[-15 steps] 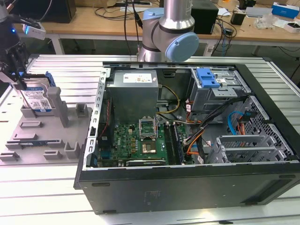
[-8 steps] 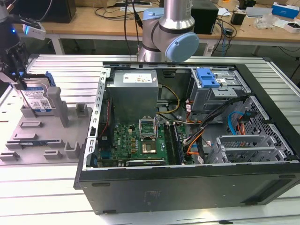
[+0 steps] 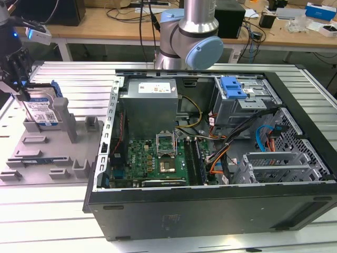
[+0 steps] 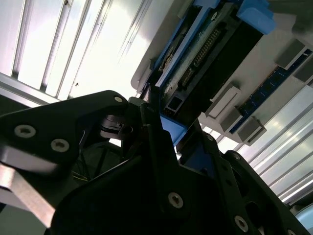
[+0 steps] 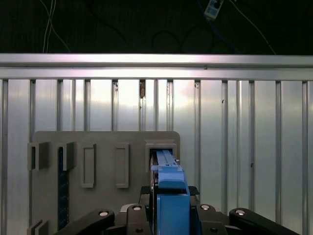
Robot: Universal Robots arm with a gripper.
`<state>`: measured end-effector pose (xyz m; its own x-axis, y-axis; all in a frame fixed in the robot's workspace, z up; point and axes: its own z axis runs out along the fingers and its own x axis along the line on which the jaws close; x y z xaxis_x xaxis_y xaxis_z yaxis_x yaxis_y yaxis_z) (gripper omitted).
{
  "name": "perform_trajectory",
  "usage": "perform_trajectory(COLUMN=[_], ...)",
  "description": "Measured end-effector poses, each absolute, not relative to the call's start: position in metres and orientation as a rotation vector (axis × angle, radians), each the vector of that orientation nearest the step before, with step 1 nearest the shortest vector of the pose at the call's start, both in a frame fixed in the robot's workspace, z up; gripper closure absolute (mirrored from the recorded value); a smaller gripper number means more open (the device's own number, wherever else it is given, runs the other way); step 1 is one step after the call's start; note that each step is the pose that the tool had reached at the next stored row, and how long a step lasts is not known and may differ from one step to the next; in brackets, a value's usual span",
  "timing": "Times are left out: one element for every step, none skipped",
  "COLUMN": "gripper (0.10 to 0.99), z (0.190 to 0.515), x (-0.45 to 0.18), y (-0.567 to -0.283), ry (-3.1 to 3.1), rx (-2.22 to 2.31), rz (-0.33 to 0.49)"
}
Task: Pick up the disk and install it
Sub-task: 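Pick up the disk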
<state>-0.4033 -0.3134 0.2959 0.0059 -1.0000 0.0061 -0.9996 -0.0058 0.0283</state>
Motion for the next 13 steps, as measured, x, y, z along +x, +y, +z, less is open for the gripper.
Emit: perform_trajectory(gripper=[0.722, 0.722, 0.722, 0.722, 0.722, 0.722, 0.722, 0.722, 0.722, 0.722, 0.722, 0.722, 0.722], z=[0.296, 0.296, 0.297, 0.297, 0.298, 0.298, 0.3, 0.301, 0.302, 0.303, 0.304, 0.307, 0.309], x=[-0.403, -0.403, -0.403, -0.403, -0.403, -0.403, -0.403, -0.403, -0.403, -0.403, -0.403, -0.403, -0.403], y=[-0.313, -0.313, -0.313, -0.313, -0.313, -0.313, -0.313, -0.313, -0.313, -0.313, -0.313, -0.313, -0.313], ry=[-2.198, -2.198, -2.198, -2.198, -2.198, -2.198, -2.198, -2.198, -2.198, -2.198, -2.198, -2.198, -2.198], rx=[2.211, 2.211, 2.211, 2.211, 2.211, 2.211, 2.211, 2.211, 2.211, 2.211, 2.211, 2.211, 2.211], rz=[-0.024, -0.024, -0.024, -0.024, -0.024, -0.024, -0.024, -0.024, -0.024, -0.024, -0.024, -0.025, -0.025])
